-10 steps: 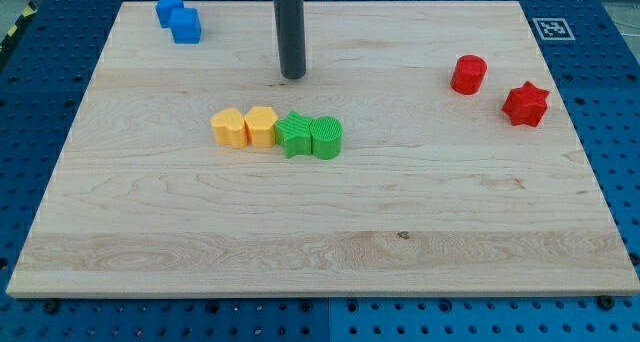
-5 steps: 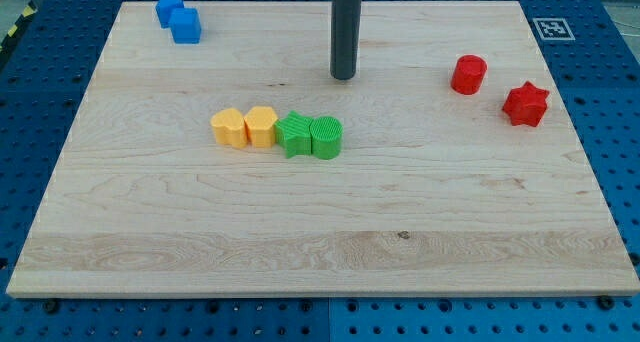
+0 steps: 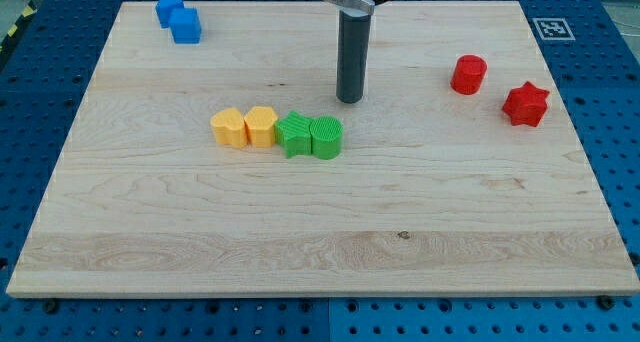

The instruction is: Point your arm to the right of the red star

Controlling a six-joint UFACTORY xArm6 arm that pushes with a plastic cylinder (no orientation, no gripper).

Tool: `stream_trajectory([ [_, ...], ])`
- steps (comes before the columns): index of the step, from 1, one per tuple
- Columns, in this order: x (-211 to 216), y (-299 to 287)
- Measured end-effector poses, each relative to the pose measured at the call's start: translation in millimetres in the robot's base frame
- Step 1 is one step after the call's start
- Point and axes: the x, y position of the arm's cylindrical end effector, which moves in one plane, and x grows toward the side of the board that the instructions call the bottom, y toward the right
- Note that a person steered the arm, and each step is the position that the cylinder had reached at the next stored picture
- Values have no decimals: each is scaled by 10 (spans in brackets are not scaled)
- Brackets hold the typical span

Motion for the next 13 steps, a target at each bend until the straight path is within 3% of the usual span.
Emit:
stream_trajectory([
  [13,1253,951],
])
